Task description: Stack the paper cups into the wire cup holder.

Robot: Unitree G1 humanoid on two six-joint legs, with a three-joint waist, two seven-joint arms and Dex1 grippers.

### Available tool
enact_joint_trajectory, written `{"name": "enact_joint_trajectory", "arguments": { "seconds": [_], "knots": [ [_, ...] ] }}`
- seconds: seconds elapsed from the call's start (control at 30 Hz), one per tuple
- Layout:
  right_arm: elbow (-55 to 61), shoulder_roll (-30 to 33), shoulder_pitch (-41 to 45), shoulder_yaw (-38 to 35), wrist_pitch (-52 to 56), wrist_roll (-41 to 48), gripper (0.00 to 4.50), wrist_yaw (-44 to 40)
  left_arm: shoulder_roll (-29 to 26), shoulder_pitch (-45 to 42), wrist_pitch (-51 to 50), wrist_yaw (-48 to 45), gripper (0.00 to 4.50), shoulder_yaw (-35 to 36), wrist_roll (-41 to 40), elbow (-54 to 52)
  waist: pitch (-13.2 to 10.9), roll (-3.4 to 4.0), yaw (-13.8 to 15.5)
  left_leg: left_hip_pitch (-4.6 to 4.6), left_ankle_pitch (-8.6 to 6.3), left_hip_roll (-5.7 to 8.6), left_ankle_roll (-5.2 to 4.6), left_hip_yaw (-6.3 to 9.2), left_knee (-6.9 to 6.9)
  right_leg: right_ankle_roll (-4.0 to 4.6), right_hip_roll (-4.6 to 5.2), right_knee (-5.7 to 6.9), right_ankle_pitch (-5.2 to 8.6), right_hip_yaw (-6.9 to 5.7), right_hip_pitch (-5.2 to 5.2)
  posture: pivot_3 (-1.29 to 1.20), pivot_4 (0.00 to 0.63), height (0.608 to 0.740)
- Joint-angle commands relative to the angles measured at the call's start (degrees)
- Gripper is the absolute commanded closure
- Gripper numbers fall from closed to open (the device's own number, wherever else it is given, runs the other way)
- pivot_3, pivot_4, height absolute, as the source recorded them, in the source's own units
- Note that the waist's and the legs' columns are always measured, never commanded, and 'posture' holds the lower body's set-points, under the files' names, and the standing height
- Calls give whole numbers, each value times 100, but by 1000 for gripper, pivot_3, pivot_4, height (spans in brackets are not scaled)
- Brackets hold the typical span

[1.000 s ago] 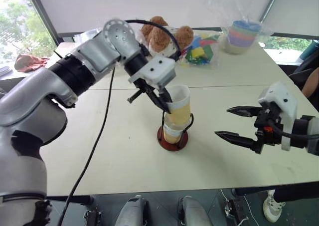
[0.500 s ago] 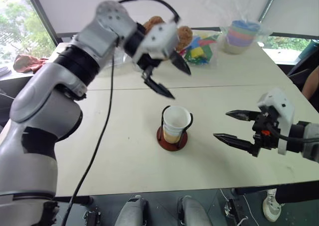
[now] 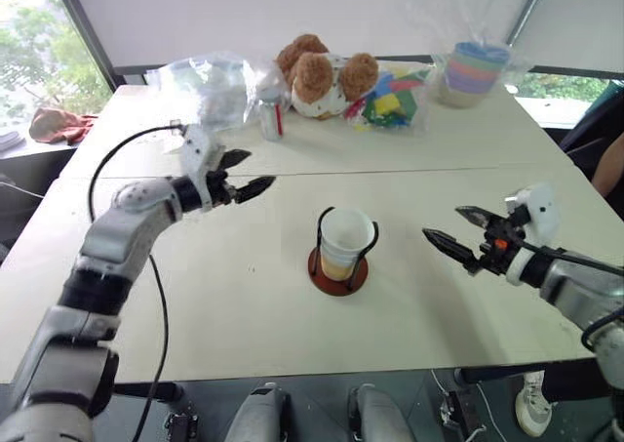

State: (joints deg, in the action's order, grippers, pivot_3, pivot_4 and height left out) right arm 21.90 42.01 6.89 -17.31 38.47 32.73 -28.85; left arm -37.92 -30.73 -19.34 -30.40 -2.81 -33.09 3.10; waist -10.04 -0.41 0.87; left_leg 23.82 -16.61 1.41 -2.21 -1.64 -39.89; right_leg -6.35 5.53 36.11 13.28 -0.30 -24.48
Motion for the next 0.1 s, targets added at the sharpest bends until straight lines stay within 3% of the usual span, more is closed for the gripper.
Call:
{"name": "enact_joint_trajectory", "arguments": {
  "seconds": [0.03, 0.1],
  "knots": [
    [-628, -97, 229, 195, -871, -821, 323, 202, 456, 868, -548, 1208, 579, 603, -8, -1242, 1, 1, -7, -2, 1, 1, 2, -1, 1, 0, 2, -2, 0, 0, 3, 0, 150, 740],
    [-986, -198, 311, 318, -1284, -1170, 323, 303, 699, 1369, -697, 1438, 579, 612, 87, -1724, 1, 0, -1, -6, 4, 8, 8, 0, 1, 0, 5, 0, 0, 0, 7, 0, 150, 740]
  ]
}}
